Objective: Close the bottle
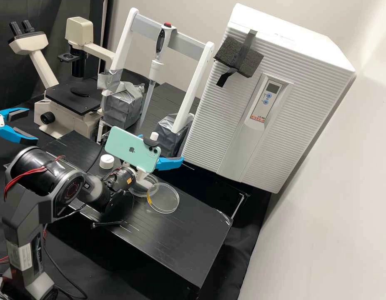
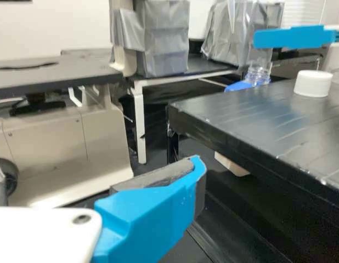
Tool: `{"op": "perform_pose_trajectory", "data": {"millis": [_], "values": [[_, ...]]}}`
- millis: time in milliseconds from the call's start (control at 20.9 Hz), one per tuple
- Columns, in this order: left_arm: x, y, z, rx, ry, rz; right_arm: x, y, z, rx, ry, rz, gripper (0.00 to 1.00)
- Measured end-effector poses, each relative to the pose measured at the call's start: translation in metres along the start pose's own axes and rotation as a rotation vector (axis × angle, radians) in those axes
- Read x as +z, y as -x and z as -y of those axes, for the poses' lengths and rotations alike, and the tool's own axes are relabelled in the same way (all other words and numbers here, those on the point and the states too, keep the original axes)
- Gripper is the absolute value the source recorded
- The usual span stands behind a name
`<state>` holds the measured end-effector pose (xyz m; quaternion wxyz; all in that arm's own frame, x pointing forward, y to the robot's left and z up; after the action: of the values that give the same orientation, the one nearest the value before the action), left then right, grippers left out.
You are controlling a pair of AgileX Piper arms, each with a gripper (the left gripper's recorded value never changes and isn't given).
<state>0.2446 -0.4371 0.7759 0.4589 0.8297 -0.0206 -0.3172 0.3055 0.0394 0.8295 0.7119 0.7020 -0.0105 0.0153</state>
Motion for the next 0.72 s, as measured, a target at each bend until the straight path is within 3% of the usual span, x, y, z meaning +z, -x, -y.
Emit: {"op": "perform_pose_trajectory", "data": {"millis": [383,527,719], "values": [[0.0,-0.0059,0.008,-0.028,0.021,0.016,0.0,0.0,0.0,0.0,0.0,0.0,1.0],[0.0,-0.0072,0.011,-0.037,0.029,0.02,-0.002,0.011,-0.001,-0.002,-0.002,-0.003,1.0],[0.002,-0.0082,0.011,-0.039,0.026,0.027,-0.019,0.04,-0.003,0.0,-0.058,-0.08,1.0]]}}
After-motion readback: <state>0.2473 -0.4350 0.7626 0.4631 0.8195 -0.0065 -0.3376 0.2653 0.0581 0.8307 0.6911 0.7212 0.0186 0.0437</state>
